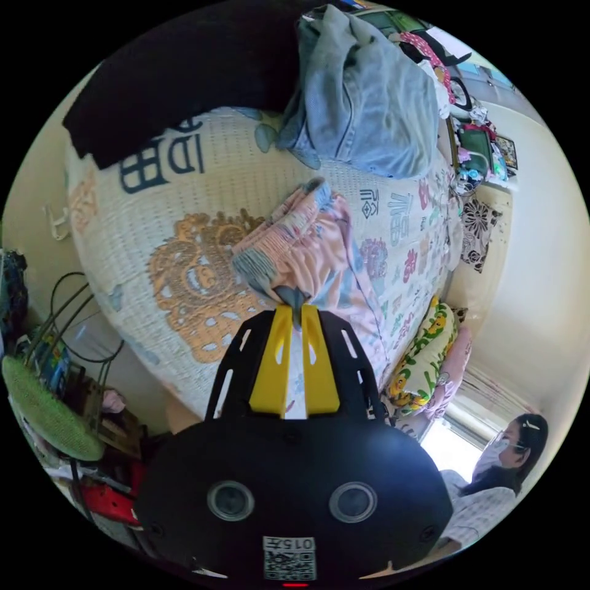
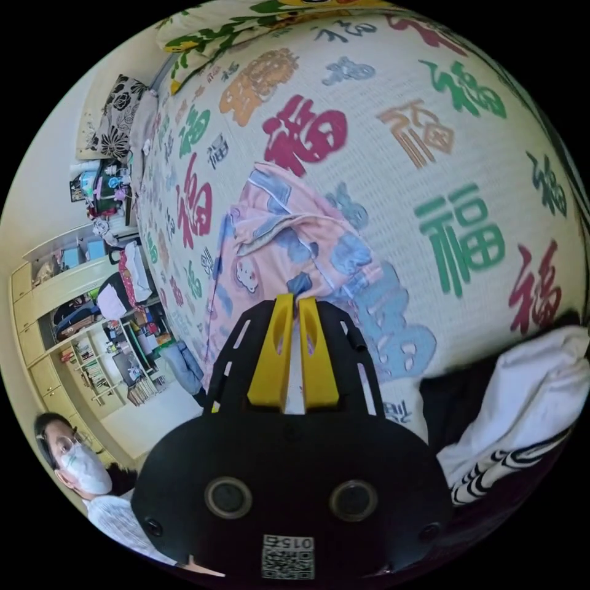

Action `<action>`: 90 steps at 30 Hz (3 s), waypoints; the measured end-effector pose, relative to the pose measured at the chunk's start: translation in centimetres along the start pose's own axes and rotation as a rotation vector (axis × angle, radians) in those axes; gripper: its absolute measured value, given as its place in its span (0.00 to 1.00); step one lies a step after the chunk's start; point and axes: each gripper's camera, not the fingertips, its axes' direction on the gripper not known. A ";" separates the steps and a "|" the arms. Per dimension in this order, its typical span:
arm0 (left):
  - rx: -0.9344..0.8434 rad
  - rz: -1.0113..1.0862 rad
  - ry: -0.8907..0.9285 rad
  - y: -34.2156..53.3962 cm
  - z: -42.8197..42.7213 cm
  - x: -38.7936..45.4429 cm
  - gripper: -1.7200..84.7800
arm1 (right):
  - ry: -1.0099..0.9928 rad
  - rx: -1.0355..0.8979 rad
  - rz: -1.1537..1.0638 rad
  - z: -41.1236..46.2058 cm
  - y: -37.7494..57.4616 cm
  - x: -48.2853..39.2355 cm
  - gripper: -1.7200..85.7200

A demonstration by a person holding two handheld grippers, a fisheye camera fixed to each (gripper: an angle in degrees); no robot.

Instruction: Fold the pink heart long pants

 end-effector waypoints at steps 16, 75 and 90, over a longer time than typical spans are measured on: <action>-0.018 0.049 -0.233 12.6 2.1 8.7 0.10 | 0.200 -0.087 -0.368 5.4 1.8 3.1 0.02; -0.050 0.509 -0.346 24.4 14.1 4.5 0.14 | 0.077 -0.336 -0.750 65.4 5.7 -7.8 0.06; 0.371 -0.064 0.166 8.2 1.8 -27.1 0.18 | 0.236 -0.828 -1.268 107.6 15.6 -39.8 0.11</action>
